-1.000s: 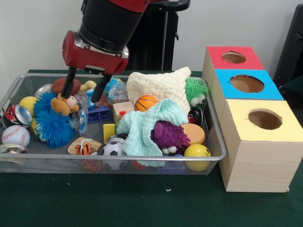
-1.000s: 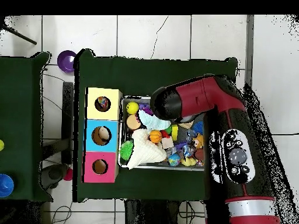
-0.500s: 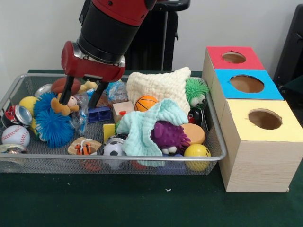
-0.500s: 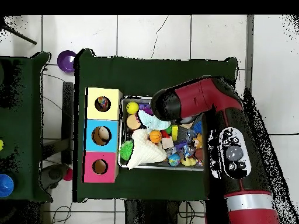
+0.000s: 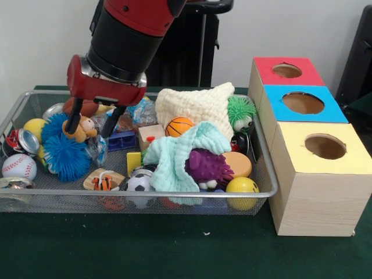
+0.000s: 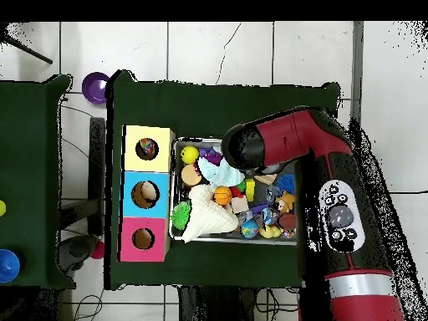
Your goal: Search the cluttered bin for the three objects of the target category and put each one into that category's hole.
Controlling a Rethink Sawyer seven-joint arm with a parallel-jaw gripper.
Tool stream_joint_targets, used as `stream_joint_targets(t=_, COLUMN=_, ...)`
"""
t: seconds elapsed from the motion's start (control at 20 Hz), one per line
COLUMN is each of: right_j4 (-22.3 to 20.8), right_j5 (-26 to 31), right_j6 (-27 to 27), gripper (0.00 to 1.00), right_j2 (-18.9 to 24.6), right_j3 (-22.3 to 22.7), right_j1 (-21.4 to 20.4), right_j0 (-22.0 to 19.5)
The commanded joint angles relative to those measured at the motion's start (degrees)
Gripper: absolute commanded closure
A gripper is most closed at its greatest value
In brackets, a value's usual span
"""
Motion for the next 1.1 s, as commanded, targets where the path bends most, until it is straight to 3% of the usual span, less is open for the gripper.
stream_joint_targets(t=0.05, right_j4=-6.4, right_j5=4.0, right_j6=-26.3, gripper=0.00, right_j2=0.9, right_j3=-3.8, right_j1=5.2, right_j0=-2.8)
stream_joint_targets(t=0.4, right_j4=-6.1, right_j5=3.0, right_j6=-29.9, gripper=0.00, right_j2=1.7, right_j3=-6.3, right_j1=7.4, right_j0=-5.0)
stream_joint_targets(t=0.65, right_j4=-4.6, right_j5=1.7, right_j6=-25.6, gripper=0.00, right_j2=1.0, right_j3=-6.3, right_j1=9.8, right_j0=-5.7)
stream_joint_targets(t=0.95, right_j4=-1.6, right_j5=6.7, right_j6=-22.1, gripper=0.00, right_j2=-1.1, right_j3=-4.9, right_j1=10.6, right_j0=-5.9)
stream_joint_targets(t=1.1, right_j4=1.2, right_j5=10.9, right_j6=-22.9, gripper=0.00, right_j2=-1.1, right_j3=-3.5, right_j1=10.4, right_j0=-6.4)
